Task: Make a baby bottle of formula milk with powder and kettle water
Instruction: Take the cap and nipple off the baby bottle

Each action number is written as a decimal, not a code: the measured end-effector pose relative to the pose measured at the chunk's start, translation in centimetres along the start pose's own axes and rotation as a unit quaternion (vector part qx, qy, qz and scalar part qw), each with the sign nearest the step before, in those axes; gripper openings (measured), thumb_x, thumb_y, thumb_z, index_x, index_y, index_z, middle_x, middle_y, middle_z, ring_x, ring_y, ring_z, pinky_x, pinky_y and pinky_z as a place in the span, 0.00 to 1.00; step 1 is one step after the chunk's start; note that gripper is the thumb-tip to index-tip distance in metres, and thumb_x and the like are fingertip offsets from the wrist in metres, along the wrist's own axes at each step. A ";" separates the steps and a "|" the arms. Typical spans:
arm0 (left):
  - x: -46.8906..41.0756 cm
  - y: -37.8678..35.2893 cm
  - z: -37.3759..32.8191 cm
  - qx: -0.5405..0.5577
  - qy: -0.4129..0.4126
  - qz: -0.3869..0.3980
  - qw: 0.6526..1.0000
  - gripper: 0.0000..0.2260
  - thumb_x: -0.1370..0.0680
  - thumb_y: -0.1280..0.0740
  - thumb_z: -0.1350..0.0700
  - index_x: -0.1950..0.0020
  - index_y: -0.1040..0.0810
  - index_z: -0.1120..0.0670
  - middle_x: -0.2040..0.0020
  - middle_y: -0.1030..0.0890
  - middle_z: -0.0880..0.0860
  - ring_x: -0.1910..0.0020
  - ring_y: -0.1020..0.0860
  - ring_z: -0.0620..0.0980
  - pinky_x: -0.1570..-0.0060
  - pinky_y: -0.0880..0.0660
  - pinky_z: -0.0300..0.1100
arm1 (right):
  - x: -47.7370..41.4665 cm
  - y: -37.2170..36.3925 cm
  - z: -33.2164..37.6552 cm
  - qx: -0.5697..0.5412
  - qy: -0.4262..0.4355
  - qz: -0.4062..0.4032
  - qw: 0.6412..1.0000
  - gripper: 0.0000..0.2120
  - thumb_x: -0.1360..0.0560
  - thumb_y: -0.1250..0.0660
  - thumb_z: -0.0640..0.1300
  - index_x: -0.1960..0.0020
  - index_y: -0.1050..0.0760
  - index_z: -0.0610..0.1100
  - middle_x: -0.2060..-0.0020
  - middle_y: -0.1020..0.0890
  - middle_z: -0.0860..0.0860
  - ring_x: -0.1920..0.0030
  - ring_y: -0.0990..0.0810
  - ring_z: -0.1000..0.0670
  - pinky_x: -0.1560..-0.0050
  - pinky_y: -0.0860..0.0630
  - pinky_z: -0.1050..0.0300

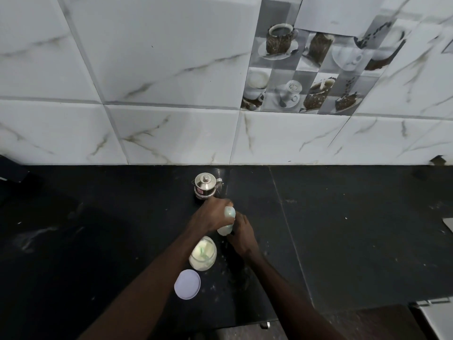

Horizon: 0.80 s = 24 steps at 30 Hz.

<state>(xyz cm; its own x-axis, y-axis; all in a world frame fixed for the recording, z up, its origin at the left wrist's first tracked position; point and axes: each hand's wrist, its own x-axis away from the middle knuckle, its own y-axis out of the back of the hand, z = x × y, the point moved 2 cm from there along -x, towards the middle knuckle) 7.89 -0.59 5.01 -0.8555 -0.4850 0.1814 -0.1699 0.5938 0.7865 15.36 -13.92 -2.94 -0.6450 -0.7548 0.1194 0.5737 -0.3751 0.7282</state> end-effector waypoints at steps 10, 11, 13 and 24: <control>2.5 -2.0 -1.1 0.027 -0.024 0.050 0.998 0.20 0.37 0.29 0.43 0.46 0.19 0.44 0.53 0.15 0.46 0.55 0.17 0.47 0.53 0.17 0.50 | 3.8 1.5 -0.5 -0.125 -0.030 0.001 0.992 0.21 0.31 0.23 0.34 0.49 0.22 0.55 0.55 0.18 0.59 0.54 0.20 0.72 0.57 0.27 0.75; 2.8 -2.2 -1.1 0.030 -0.027 0.054 0.998 0.20 0.37 0.29 0.43 0.46 0.19 0.43 0.53 0.15 0.45 0.55 0.17 0.47 0.53 0.17 0.50 | 4.2 1.4 -0.9 -0.123 -0.028 0.000 0.992 0.20 0.32 0.22 0.36 0.47 0.22 0.56 0.54 0.17 0.59 0.52 0.19 0.69 0.56 0.26 0.74; 3.5 -2.7 -1.2 0.036 -0.032 0.057 0.997 0.21 0.37 0.29 0.43 0.45 0.19 0.43 0.53 0.15 0.45 0.55 0.17 0.46 0.53 0.17 0.49 | 5.0 1.2 -1.4 -0.116 -0.029 -0.005 0.993 0.19 0.32 0.21 0.39 0.46 0.21 0.55 0.52 0.16 0.58 0.50 0.18 0.66 0.55 0.25 0.73; 6.0 -4.4 -0.9 0.047 -0.069 0.016 0.996 0.19 0.32 0.27 0.46 0.42 0.18 0.46 0.48 0.15 0.45 0.51 0.18 0.44 0.49 0.19 0.46 | 7.7 0.4 -2.5 -0.105 -0.013 -0.007 0.994 0.22 0.33 0.22 0.45 0.40 0.21 0.52 0.44 0.18 0.58 0.43 0.20 0.62 0.46 0.23 0.62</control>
<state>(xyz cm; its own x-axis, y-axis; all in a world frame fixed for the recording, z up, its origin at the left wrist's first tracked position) 3.94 -6.67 3.18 -0.9189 -0.3762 0.1184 -0.1805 0.6681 0.7218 11.86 -21.21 -3.39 -0.6649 -0.7355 0.1300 0.6558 -0.4917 0.5729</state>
